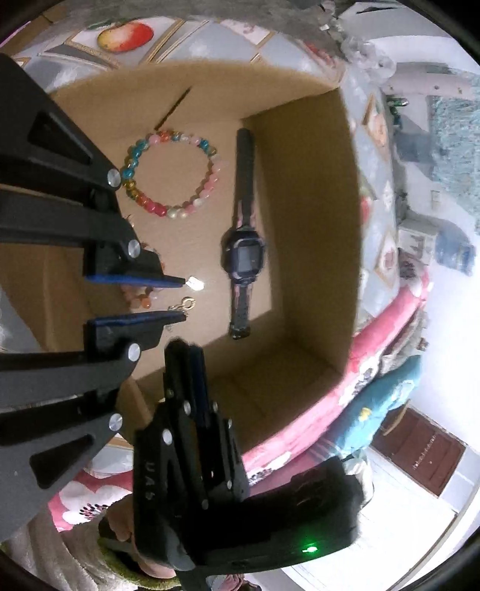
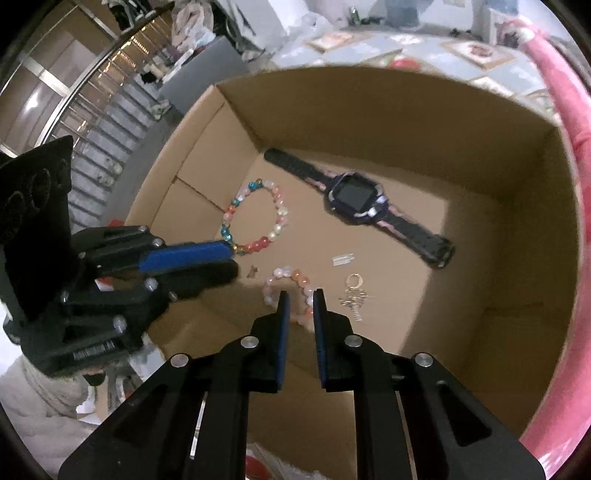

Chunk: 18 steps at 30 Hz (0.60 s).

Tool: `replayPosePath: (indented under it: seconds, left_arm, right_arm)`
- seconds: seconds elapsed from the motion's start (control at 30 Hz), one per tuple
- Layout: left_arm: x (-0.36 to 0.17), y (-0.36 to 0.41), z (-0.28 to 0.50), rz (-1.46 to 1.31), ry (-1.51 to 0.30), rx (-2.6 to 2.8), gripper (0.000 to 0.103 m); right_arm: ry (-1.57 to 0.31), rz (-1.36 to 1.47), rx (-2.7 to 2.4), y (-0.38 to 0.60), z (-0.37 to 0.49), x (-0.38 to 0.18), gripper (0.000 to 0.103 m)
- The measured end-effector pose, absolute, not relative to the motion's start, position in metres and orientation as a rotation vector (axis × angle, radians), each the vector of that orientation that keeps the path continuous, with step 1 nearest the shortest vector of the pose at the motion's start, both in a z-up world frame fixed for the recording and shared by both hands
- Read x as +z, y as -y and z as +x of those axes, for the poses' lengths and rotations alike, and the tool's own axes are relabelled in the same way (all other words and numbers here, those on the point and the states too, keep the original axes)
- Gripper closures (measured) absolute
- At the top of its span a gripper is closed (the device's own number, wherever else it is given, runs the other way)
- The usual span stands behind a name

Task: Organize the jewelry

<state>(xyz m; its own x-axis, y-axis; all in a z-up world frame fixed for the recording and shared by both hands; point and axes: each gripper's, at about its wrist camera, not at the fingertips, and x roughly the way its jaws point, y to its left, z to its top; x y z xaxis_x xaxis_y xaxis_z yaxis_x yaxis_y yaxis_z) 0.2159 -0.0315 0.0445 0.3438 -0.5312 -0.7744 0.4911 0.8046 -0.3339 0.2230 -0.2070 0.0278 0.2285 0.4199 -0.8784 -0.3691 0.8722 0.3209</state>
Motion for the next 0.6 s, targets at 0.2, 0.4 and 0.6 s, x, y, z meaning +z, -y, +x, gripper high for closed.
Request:
replayPosePath:
  seconds: [0.2, 0.4, 0.6]
  left_arm:
    - [0.090, 0.000, 0.185, -0.060, -0.799, -0.605, 0.066]
    - [0.104, -0.049, 0.157, -0.093, -0.679, -0.422, 0.024]
    - [0.060, -0.081, 0.172, -0.269, -0.868, -0.350, 0.018]
  right_arm:
    - [-0.960, 0.079, 0.465, 0.241, 0.171, 0.079, 0.064]
    - [-0.845, 0.235, 0.329, 0.308, 0.143, 0.089, 0.039]
    - [-0.981, 0.451, 0.316, 0.339, 0.156, 0.039, 0.037]
